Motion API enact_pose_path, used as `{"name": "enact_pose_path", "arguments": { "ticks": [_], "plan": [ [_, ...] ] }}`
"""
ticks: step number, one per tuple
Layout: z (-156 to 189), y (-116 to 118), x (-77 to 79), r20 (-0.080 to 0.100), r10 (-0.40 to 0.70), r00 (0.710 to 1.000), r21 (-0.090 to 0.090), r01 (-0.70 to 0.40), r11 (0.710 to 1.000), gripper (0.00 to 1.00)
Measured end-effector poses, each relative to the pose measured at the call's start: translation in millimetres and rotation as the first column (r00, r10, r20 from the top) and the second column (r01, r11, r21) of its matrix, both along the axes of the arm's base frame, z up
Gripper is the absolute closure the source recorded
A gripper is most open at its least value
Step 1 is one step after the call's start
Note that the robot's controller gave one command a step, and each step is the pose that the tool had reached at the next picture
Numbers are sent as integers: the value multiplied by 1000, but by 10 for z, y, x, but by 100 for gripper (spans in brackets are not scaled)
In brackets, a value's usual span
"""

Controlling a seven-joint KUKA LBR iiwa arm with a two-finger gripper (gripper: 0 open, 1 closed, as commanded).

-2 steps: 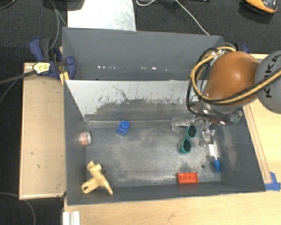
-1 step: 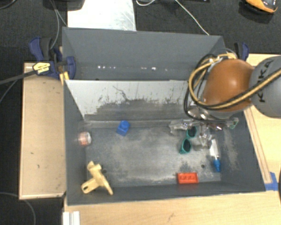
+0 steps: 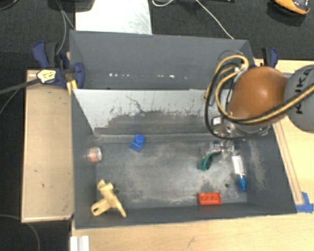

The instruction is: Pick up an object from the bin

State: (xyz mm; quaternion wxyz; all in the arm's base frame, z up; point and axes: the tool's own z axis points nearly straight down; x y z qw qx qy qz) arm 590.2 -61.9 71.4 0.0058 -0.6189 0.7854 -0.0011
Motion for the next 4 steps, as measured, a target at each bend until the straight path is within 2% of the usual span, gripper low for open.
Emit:
{"name": "enact_pose_path", "arguments": {
  "ticks": [2, 4],
  "plan": [
    [17, 1, -3, 0, -2, 1000, 1, 2, 1000, 100],
    [241, 8, -2, 1, -5, 1000, 2, 5, 1000, 100]
  ]
}}
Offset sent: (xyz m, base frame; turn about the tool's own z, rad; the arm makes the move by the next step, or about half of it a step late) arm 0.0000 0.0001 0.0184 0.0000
